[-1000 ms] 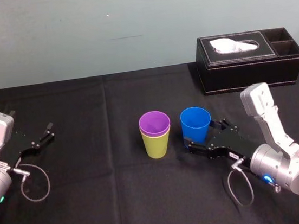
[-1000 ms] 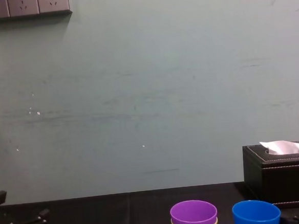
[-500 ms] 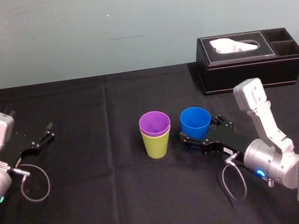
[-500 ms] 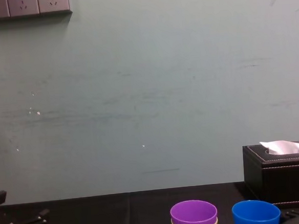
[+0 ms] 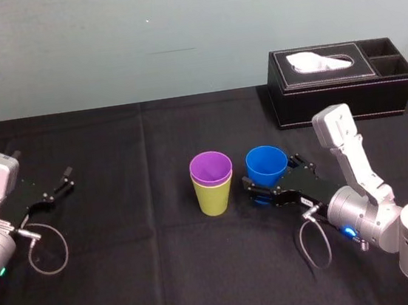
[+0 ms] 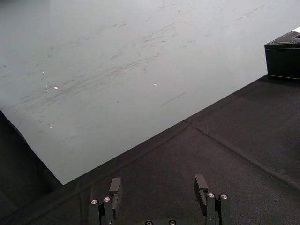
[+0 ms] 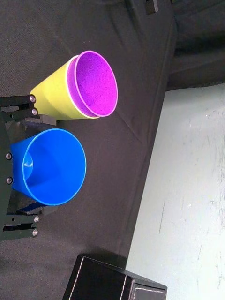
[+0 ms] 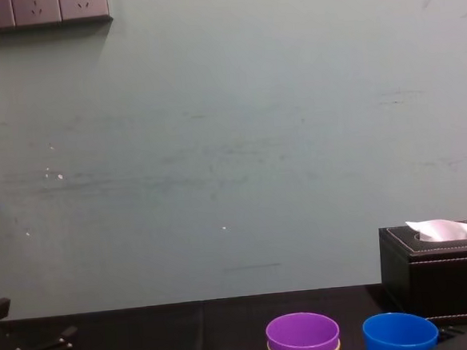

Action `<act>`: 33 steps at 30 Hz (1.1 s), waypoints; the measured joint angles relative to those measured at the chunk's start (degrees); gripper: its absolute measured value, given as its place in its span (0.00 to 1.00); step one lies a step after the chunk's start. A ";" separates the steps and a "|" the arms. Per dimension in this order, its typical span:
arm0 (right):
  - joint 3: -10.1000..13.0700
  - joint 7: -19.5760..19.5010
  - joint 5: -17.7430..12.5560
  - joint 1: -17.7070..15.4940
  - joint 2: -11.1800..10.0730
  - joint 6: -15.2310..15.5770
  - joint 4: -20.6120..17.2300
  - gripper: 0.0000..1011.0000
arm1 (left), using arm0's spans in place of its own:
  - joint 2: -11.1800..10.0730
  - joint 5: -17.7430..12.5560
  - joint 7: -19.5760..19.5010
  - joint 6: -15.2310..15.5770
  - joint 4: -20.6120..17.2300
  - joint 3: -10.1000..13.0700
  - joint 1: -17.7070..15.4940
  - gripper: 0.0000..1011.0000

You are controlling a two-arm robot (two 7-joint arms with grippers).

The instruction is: Stack the three plastic cups sequentially using one hand.

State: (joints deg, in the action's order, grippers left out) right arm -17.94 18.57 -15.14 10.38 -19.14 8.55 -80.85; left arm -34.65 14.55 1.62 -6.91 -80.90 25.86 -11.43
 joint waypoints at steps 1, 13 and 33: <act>0.00 0.00 0.00 0.00 0.00 0.00 0.00 0.99 | 0.00 0.00 0.00 0.00 0.00 0.00 0.00 1.00; 0.05 -0.01 0.01 -0.10 -0.03 -0.06 -0.13 0.97 | 0.00 0.00 0.00 0.00 0.00 0.00 0.00 1.00; 0.12 -0.04 -0.08 -0.19 -0.08 -0.06 -0.29 0.72 | 0.00 0.00 0.00 0.00 0.00 0.00 0.00 1.00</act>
State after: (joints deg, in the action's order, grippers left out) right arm -17.81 18.52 -15.22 10.18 -19.22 8.49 -81.14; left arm -34.65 14.55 1.62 -6.91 -80.90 25.86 -11.43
